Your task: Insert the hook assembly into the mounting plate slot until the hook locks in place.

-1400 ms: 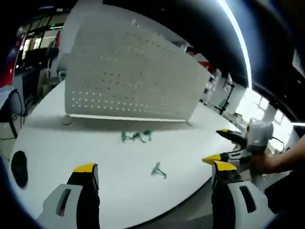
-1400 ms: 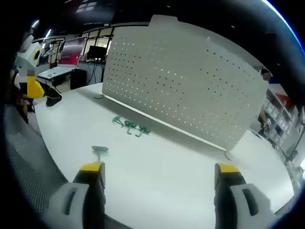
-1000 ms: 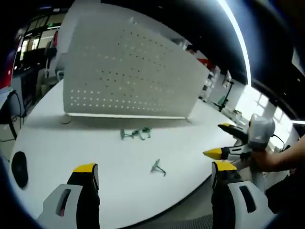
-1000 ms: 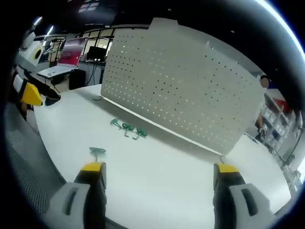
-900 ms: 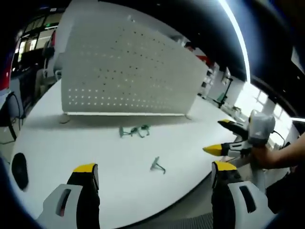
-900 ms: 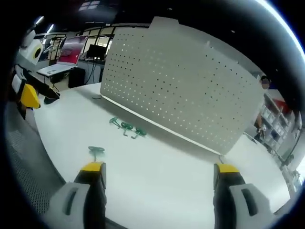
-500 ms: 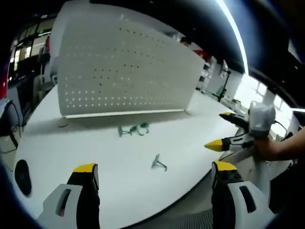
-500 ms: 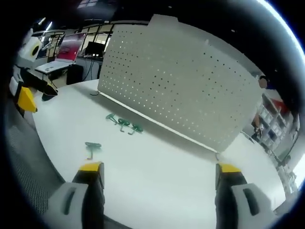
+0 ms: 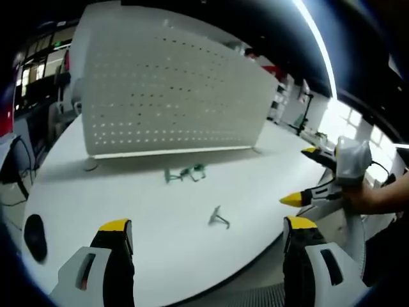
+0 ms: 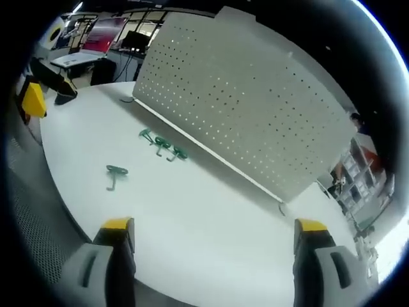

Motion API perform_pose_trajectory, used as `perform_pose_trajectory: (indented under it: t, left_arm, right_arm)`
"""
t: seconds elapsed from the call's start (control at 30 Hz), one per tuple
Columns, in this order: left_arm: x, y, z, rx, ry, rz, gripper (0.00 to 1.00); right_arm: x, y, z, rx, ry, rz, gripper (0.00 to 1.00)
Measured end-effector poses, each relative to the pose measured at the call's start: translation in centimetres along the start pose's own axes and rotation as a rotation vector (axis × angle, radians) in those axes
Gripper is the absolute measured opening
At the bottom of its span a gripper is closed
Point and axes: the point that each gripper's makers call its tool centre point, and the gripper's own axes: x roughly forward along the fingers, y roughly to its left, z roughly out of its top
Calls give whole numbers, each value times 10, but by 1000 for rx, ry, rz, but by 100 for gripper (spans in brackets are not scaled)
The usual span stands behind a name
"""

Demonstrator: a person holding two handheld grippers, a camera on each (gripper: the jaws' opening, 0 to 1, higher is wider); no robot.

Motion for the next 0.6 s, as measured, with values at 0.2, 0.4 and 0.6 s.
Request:
perform_pose_trajectory:
  t: [0.2, 0.4, 0.6]
  left_arm:
    - [0, 1, -2, 15, 9, 11, 99]
    - [0, 1, 1, 5, -6, 8, 99]
    - [3, 2, -2, 5, 14, 8, 100]
  right_arm:
    - [2, 12, 3, -18, -11, 50, 100]
    - [1, 7, 6, -8, -33, 34, 100]
    - [2, 13, 12, 23, -58, 69, 100]
